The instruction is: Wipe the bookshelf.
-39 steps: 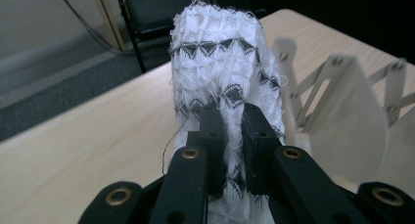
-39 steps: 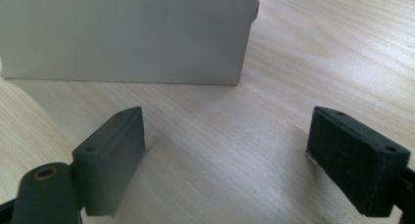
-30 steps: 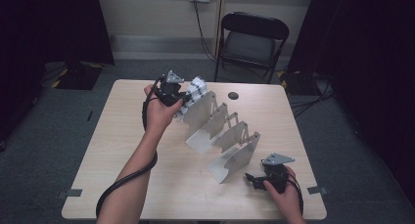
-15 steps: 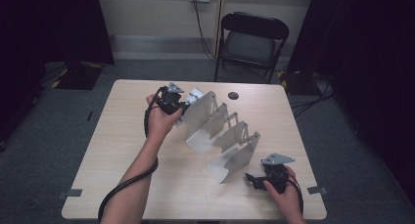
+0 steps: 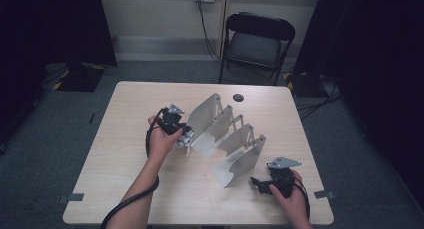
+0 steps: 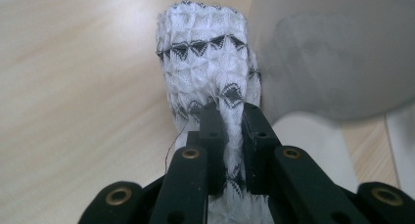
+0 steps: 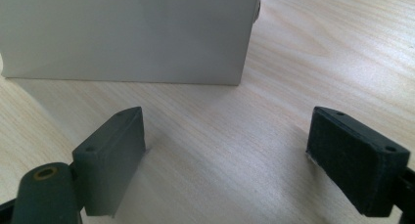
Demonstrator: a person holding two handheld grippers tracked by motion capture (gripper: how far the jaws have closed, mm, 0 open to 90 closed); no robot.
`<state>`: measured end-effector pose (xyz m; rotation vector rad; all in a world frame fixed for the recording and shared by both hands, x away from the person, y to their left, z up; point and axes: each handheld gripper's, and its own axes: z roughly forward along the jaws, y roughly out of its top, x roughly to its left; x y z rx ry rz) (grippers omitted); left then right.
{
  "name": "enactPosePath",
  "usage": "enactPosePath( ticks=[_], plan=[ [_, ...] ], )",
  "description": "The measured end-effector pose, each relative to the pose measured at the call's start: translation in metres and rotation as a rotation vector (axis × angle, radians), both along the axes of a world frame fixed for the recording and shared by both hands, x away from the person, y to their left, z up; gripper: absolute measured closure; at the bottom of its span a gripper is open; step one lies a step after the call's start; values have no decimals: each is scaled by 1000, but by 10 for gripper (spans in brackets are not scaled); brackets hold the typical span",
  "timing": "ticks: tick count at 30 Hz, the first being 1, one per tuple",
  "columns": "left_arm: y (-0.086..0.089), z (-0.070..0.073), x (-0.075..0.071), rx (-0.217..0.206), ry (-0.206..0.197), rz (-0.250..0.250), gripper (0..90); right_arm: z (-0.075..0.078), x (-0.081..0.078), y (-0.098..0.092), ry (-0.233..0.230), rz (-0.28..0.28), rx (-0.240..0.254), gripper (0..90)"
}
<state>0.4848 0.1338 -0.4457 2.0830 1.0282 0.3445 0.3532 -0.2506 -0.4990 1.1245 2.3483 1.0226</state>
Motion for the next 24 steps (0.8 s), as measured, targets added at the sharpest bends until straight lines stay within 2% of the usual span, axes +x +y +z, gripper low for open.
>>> enactPosePath(
  ticks=[3,8,11,13,14,15,18,19,23,24],
  plan=[
    [1,-13,-4,-8,20,10,819,0,0,0,0,0,0,136],
    [4,-22,-8,7,28,4,819,0,0,0,0,0,0,136],
    [4,-22,-10,24,27,-1,817,0,0,0,0,0,0,136],
    [5,-21,-11,33,13,8,808,0,0,0,0,0,0,136],
    [5,-21,-12,27,15,13,795,0,0,0,0,0,0,136],
    [6,-20,-13,28,0,24,762,0,0,0,0,0,0,136],
    [8,-19,-18,45,16,7,767,0,0,0,0,0,0,136],
    [9,-19,-20,62,13,-3,775,0,0,0,0,0,0,136],
    [11,-21,-28,63,35,-12,800,0,0,0,0,0,0,136],
    [13,-22,-36,56,41,-29,803,0,0,0,0,0,0,136]
  ],
)
